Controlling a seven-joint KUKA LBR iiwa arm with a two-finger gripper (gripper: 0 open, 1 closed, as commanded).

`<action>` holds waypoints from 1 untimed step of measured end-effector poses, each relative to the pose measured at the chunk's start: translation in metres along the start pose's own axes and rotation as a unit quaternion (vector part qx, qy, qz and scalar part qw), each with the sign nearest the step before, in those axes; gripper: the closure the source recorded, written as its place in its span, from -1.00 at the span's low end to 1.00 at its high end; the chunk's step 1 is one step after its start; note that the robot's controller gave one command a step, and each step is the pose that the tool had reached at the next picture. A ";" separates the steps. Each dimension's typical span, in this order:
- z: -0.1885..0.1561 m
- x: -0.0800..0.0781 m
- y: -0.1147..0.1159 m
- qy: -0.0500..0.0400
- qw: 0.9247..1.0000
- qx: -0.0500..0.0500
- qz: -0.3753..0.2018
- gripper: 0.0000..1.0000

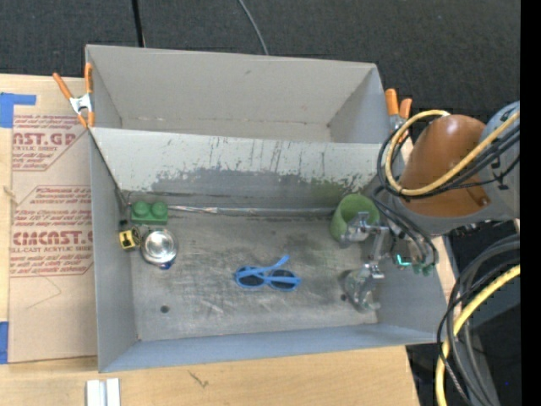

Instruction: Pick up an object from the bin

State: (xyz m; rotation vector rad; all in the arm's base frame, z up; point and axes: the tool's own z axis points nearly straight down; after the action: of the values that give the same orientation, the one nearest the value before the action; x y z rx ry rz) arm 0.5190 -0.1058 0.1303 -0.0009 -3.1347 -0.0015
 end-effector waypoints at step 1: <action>0.011 -0.005 0.113 -0.003 1.000 -0.002 0.003 -1.00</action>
Offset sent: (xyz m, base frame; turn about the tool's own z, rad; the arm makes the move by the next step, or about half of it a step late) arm 0.0053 0.1059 -0.0103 0.0153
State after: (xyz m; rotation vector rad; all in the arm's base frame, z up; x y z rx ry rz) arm 0.5242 0.0069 0.1189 -0.0109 -3.1407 -0.0078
